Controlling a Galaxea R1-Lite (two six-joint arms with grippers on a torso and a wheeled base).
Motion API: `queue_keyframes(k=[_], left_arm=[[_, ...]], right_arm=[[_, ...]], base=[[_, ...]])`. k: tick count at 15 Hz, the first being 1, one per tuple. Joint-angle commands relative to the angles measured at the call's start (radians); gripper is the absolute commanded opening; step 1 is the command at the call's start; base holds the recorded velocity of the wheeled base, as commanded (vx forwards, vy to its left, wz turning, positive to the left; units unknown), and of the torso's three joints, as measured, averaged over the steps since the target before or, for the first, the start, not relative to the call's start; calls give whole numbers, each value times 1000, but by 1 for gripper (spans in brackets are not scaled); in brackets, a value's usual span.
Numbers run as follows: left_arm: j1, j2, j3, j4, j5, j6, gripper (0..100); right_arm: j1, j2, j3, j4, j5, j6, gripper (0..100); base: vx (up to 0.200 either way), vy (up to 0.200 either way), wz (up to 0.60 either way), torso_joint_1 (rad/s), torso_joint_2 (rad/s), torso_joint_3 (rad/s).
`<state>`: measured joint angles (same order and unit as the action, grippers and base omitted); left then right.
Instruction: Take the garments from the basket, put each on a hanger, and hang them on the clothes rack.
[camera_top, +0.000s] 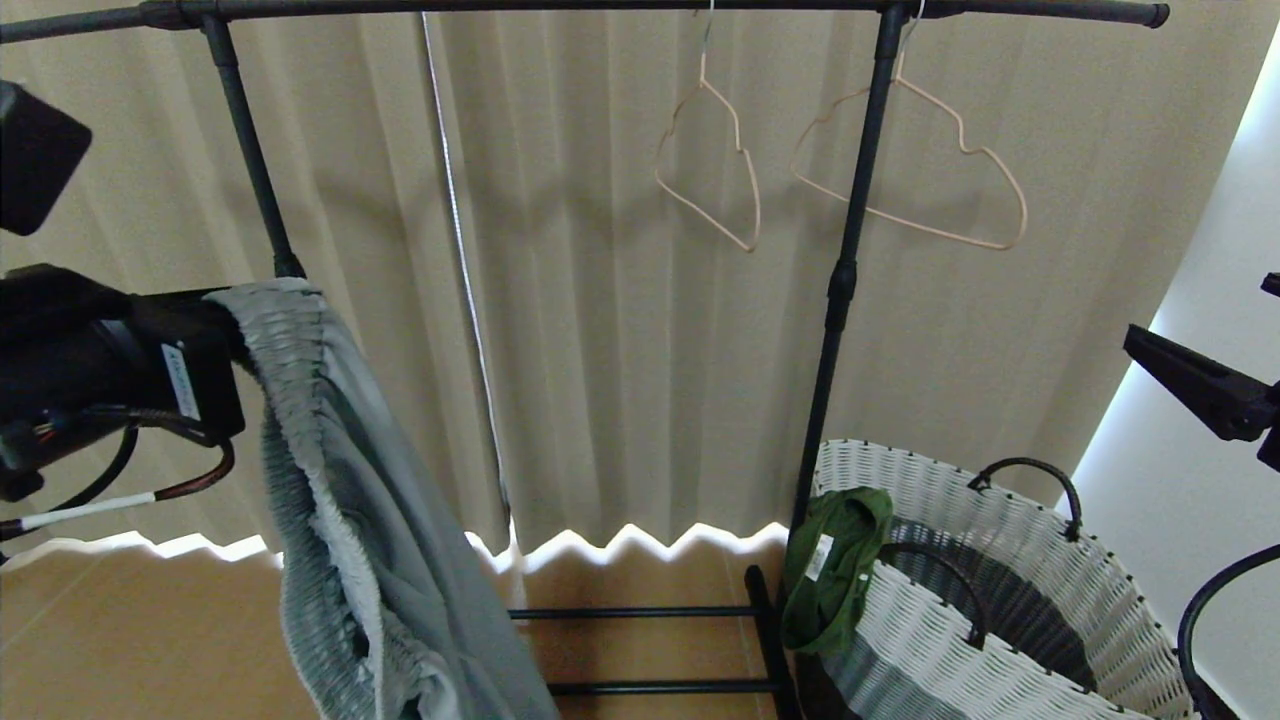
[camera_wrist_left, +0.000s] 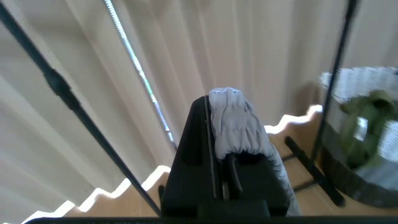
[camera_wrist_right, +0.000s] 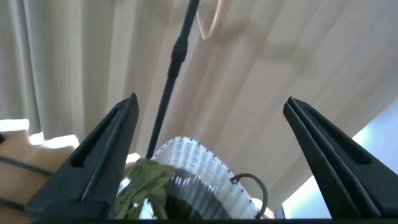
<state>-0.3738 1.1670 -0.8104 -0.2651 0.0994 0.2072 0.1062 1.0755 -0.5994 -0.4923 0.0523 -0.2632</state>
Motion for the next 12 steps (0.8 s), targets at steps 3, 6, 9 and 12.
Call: queue_keyframes(k=[3,6,9,12], left_arm=[[15,-67,45,0,-13,1,0],[15,-66,51,0,-13,1,0],[15,-64,54,0,-13,4,0],[15,-66,63,-2,-13,6,0]], right_arm=[[-22,-17,-7,12,24,-5,100],[-62,-22,-27,75,24,-5,100],[-111,-20,-62,158,26,-5,100],[-111,-6,-74,176,30,-4,100]], base=[[0,0,0,0,0,0],[0,0,0,0,0,0],[0,0,0,0,0,0],[0,0,0,0,0,0]])
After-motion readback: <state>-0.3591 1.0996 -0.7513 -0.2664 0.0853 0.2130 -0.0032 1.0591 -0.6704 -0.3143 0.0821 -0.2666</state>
